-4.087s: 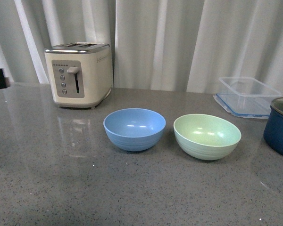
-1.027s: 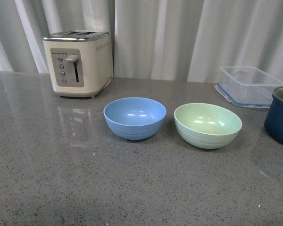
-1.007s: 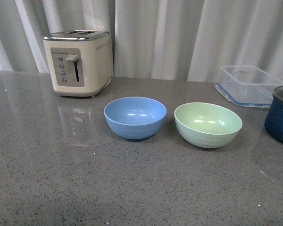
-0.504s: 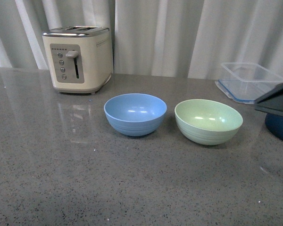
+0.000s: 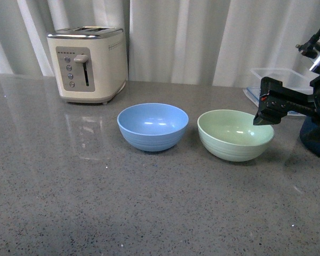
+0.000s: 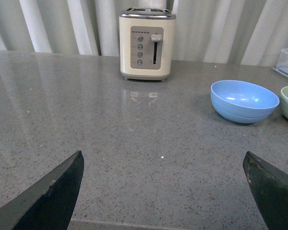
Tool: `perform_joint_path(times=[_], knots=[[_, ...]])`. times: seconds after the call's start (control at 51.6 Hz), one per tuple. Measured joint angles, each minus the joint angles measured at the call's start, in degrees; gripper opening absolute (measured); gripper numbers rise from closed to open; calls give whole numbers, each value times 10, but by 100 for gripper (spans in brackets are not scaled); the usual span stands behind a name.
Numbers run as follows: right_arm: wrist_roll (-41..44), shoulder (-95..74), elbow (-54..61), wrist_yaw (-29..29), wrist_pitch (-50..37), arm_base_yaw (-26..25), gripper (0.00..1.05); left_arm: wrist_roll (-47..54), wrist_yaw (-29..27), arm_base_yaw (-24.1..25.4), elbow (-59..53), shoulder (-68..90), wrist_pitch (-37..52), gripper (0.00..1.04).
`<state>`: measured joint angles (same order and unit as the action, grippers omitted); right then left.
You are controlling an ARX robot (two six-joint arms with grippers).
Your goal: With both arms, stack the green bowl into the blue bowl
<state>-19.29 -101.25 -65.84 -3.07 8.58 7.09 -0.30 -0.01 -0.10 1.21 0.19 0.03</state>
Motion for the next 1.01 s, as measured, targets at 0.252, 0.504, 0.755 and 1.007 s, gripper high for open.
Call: perform_joint_path(times=[0.252, 0.504, 0.755, 1.007], knots=[[-9, -49, -46, 26, 13, -5, 83, 0, 0, 0, 0, 0, 0, 98], [-10, -76, -64, 45, 18, -5, 48, 0, 0, 0, 0, 0, 0, 98], [-14, -81, -69, 47, 23, -4, 0, 0, 0, 0, 0, 0, 0, 98], [-13, -46, -102, 37, 45, 9, 1, 0, 0, 0, 0, 0, 0, 98]])
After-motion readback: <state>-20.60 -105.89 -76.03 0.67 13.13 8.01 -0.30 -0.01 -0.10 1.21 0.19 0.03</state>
